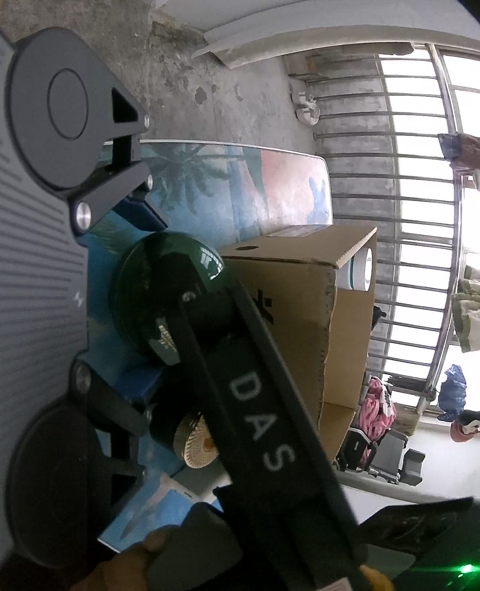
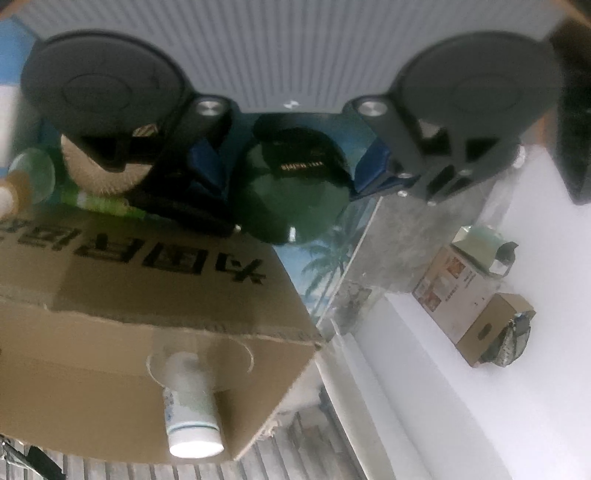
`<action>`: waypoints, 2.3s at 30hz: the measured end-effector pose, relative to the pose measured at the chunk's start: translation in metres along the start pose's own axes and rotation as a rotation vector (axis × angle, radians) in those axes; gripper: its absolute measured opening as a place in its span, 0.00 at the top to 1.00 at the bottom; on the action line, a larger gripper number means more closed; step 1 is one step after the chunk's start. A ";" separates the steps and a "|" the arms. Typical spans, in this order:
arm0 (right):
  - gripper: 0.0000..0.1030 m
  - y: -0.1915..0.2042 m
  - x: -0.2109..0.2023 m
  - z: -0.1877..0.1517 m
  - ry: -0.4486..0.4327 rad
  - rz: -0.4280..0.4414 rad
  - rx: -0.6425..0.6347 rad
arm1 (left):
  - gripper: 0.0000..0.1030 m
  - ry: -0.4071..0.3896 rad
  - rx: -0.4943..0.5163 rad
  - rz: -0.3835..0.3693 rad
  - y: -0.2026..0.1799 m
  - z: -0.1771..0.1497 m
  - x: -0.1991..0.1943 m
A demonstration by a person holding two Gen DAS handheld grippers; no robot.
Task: Organize rigid objects
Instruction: 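Lift the green jar with the right tool toward the box, then lower the green jar into the box and open the right tool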
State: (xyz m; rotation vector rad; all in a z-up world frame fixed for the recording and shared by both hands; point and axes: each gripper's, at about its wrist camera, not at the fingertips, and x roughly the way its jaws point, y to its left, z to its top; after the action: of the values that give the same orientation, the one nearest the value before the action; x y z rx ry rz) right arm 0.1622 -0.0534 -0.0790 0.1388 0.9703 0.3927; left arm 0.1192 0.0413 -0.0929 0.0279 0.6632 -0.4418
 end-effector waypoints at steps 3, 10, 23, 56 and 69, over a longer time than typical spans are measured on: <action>0.25 0.002 0.004 0.003 0.001 -0.012 -0.012 | 0.21 -0.003 0.006 -0.001 0.000 0.000 0.003; 0.24 0.004 0.009 0.002 -0.006 -0.019 -0.018 | 0.20 -0.014 -0.002 0.008 0.000 0.001 0.004; 0.24 0.020 -0.012 -0.004 -0.025 0.001 -0.027 | 0.20 -0.047 0.002 0.038 -0.011 0.005 -0.032; 0.26 -0.234 -0.095 0.183 -0.009 -0.078 0.117 | 0.20 0.199 -0.011 -0.222 -0.100 0.236 0.185; 0.26 -0.248 -0.041 0.200 0.147 -0.095 0.081 | 0.20 0.270 -0.127 -0.238 -0.083 0.226 0.224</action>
State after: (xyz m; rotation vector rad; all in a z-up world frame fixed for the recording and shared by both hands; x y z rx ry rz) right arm 0.3712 -0.2855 -0.0063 0.1386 1.1337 0.2790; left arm 0.3757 -0.1576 -0.0389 -0.1142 0.9646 -0.6308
